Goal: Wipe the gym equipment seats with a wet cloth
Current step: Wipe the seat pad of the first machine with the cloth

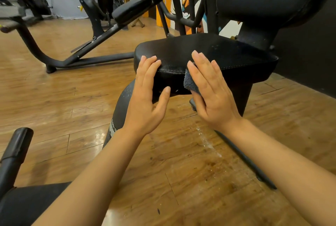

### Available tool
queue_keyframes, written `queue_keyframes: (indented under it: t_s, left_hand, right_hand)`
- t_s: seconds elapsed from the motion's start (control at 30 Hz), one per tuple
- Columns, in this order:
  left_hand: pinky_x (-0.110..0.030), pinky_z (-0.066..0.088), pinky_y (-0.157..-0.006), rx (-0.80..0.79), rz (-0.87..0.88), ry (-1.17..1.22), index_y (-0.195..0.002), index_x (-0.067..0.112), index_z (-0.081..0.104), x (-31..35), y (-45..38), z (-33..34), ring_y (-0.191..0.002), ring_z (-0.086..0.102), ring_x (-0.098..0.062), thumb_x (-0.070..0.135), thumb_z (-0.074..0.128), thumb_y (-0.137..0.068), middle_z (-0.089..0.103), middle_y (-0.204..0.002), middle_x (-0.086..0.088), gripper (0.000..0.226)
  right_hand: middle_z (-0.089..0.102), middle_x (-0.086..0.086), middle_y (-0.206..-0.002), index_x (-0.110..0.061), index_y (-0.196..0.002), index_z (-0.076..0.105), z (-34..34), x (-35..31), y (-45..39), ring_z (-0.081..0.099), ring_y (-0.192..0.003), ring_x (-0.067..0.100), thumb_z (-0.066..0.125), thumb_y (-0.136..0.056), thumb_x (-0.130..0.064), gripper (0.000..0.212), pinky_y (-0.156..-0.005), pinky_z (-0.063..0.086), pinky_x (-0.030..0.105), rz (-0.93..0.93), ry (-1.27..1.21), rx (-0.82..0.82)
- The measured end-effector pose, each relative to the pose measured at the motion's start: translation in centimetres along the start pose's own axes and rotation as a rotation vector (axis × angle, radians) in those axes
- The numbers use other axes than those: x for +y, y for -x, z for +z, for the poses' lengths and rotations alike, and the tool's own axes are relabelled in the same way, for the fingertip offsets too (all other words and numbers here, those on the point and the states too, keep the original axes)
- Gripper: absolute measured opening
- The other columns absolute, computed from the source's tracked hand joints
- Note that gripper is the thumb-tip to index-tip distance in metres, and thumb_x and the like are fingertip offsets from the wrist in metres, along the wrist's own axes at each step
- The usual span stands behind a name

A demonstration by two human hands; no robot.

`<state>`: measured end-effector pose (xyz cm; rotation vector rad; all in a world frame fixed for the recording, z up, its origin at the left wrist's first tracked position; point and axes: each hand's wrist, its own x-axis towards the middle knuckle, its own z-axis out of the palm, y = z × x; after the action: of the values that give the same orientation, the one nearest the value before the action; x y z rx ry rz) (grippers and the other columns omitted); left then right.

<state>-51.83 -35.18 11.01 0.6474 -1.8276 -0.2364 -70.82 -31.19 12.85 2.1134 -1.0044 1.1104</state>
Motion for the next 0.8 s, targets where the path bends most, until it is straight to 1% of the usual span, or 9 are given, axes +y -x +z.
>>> queue_keyframes:
  t_s: [0.13, 0.2, 0.3, 0.43, 0.5, 0.57, 0.67, 0.73, 0.8]
  left_hand:
    - [-0.042, 0.02, -0.124, -0.04, -0.028, -0.096, -0.147, 0.002, 0.037, 0.7, -0.2, -0.5, -0.152, 0.015, -0.025, 0.031, 0.053, -0.098, 0.032, -0.157, -0.012, 0.059]
    - [-0.042, 0.023, -0.122, -0.064, -0.048, -0.178, -0.145, 0.0, 0.04, 1.5, -0.4, -0.9, -0.151, 0.019, -0.027, 0.034, 0.052, -0.098, 0.035, -0.155, -0.013, 0.059]
    - [-0.043, 0.028, -0.12, -0.125, -0.055, -0.296, -0.141, -0.002, 0.045, 2.5, -0.8, -1.8, -0.148, 0.027, -0.03, 0.036, 0.051, -0.098, 0.042, -0.151, -0.016, 0.058]
    - [-0.048, 0.038, -0.112, -0.254, -0.06, -0.386, -0.135, -0.001, 0.051, 3.5, -1.9, -3.8, -0.139, 0.041, -0.031, 0.038, 0.049, -0.099, 0.05, -0.143, -0.016, 0.053]
    - [-0.048, 0.041, -0.108, -0.311, -0.063, -0.412, -0.133, 0.0, 0.053, 4.1, -3.0, -5.0, -0.13, 0.049, -0.029, 0.037, 0.048, -0.1, 0.054, -0.137, -0.015, 0.05]
    - [-0.044, 0.042, -0.105, -0.353, -0.085, -0.439, -0.131, 0.001, 0.053, 5.1, -4.3, -6.2, -0.121, 0.051, -0.028, 0.037, 0.048, -0.1, 0.057, -0.131, -0.014, 0.048]
    - [-0.044, 0.043, -0.101, -0.433, -0.112, -0.465, -0.13, 0.002, 0.054, 7.1, -6.2, -7.4, -0.115, 0.052, -0.027, 0.038, 0.046, -0.1, 0.06, -0.126, -0.014, 0.047]
    - [-0.047, 0.044, -0.103, -0.489, -0.134, -0.469, -0.129, 0.002, 0.055, 8.6, -7.8, -8.3, -0.117, 0.053, -0.028, 0.038, 0.045, -0.101, 0.061, -0.126, -0.014, 0.047]
    - [-0.048, 0.043, -0.105, -0.545, -0.155, -0.477, -0.129, 0.003, 0.056, 10.2, -9.7, -9.2, -0.118, 0.053, -0.028, 0.039, 0.044, -0.101, 0.061, -0.126, -0.013, 0.047]
  right_hand:
    - [0.037, 0.024, -0.153, 0.005, -0.144, 0.039, -0.3, 0.1, -0.1, 0.027, -0.147, 0.032, 0.054, -0.098, -0.002, 0.049, -0.123, 0.018, 0.043, -0.001, 0.009, -0.019]
    - [0.038, 0.023, -0.152, 0.003, -0.145, 0.039, -0.6, 0.2, -0.3, 0.031, -0.146, 0.033, 0.056, -0.1, -0.008, 0.049, -0.123, 0.02, 0.043, 0.004, -0.005, -0.05]
    - [0.041, 0.021, -0.151, -0.003, -0.144, 0.039, -1.1, 0.1, -0.6, 0.034, -0.144, 0.031, 0.051, -0.105, -0.022, 0.046, -0.122, 0.022, 0.04, 0.016, -0.012, -0.101]
    - [0.046, 0.017, -0.148, -0.007, -0.145, 0.039, -1.7, -0.3, -1.3, 0.04, -0.14, 0.027, 0.046, -0.106, -0.028, 0.045, -0.121, 0.023, 0.036, 0.067, -0.039, -0.208]
    - [0.049, 0.018, -0.146, -0.011, -0.145, 0.039, -2.3, -0.6, -2.0, 0.045, -0.136, 0.03, 0.046, -0.105, -0.026, 0.044, -0.116, 0.032, 0.042, 0.1, -0.063, -0.279]
    - [0.05, 0.02, -0.145, -0.016, -0.145, 0.041, -3.1, -0.8, -2.8, 0.05, -0.13, 0.037, 0.052, -0.1, -0.018, 0.046, -0.109, 0.04, 0.046, 0.157, -0.105, -0.358]
    - [0.048, 0.018, -0.146, -0.022, -0.144, 0.043, -4.8, -1.2, -4.7, 0.05, -0.128, 0.044, 0.063, -0.091, -0.005, 0.059, -0.104, 0.044, 0.051, 0.276, -0.163, -0.49]
    - [0.053, 0.022, -0.141, -0.015, -0.14, 0.052, -6.6, -1.4, -7.2, 0.051, -0.124, 0.04, 0.066, -0.087, -0.005, 0.056, -0.096, 0.05, 0.052, 0.299, -0.172, -0.523]
    - [0.058, 0.024, -0.134, -0.007, -0.133, 0.062, -8.6, -1.2, -10.2, 0.048, -0.12, 0.032, 0.07, -0.085, -0.003, 0.049, -0.089, 0.053, 0.049, 0.306, -0.174, -0.552]
